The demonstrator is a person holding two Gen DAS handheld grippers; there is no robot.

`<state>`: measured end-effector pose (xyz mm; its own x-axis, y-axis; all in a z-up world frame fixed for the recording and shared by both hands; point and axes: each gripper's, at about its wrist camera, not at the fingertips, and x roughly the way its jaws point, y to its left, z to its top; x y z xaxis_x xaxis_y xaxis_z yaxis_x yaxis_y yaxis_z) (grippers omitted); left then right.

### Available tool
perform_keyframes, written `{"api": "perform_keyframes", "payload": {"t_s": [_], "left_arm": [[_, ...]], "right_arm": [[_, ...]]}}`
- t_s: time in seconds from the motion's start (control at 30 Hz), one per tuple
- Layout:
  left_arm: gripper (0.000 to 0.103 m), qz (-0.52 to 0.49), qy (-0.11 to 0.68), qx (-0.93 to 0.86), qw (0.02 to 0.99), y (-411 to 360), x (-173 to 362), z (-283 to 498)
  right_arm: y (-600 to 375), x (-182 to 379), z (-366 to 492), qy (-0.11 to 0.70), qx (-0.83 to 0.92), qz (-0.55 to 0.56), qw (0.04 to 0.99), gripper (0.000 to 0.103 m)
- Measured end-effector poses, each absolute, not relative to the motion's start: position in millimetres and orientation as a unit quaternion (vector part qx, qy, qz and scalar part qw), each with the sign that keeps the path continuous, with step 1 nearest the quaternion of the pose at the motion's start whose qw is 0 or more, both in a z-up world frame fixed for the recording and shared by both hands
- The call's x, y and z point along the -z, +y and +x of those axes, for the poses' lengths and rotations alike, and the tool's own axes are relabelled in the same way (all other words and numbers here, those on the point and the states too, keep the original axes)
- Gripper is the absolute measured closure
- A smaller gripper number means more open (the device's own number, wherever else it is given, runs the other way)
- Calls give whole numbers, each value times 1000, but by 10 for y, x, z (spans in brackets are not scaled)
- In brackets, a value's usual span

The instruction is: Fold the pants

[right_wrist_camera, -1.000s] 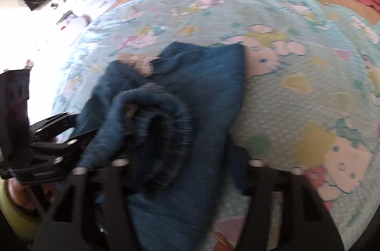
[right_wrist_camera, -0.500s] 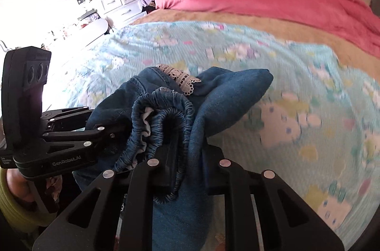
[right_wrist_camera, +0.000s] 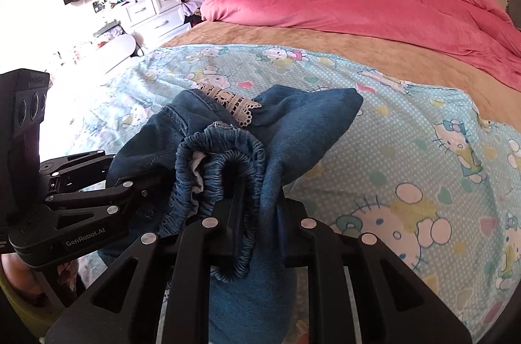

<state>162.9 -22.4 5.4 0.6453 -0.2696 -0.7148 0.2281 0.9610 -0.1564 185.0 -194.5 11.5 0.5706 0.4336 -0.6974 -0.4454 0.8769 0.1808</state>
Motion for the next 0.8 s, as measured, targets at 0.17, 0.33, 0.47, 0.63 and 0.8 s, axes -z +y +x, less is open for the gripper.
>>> {"api": "perform_keyframes", "payload": {"t_s": [0.17,0.33,0.47,0.63,0.8], "left_arm": [[80,-29,408,131,903,-211,62,1695],[71,-21,416,118,902,-215,172,1711],[62,-20,425,112,898,-188,254,1727],[44,-19,435,103,894,-153,337,1750],[36,-36,450,103,886,-89,488,1787]], "right_arm": [[-1926,-13,1922,401,-240,-15,884,87],[-1941,136,1959,415,-212,-33,884,83],[-2022,255,2014,434,-185,-36,881,73],[-2118,418,2060,456,-152,-42,876,51],[-2121,474,2051,459,-143,-41,876,49]]}}
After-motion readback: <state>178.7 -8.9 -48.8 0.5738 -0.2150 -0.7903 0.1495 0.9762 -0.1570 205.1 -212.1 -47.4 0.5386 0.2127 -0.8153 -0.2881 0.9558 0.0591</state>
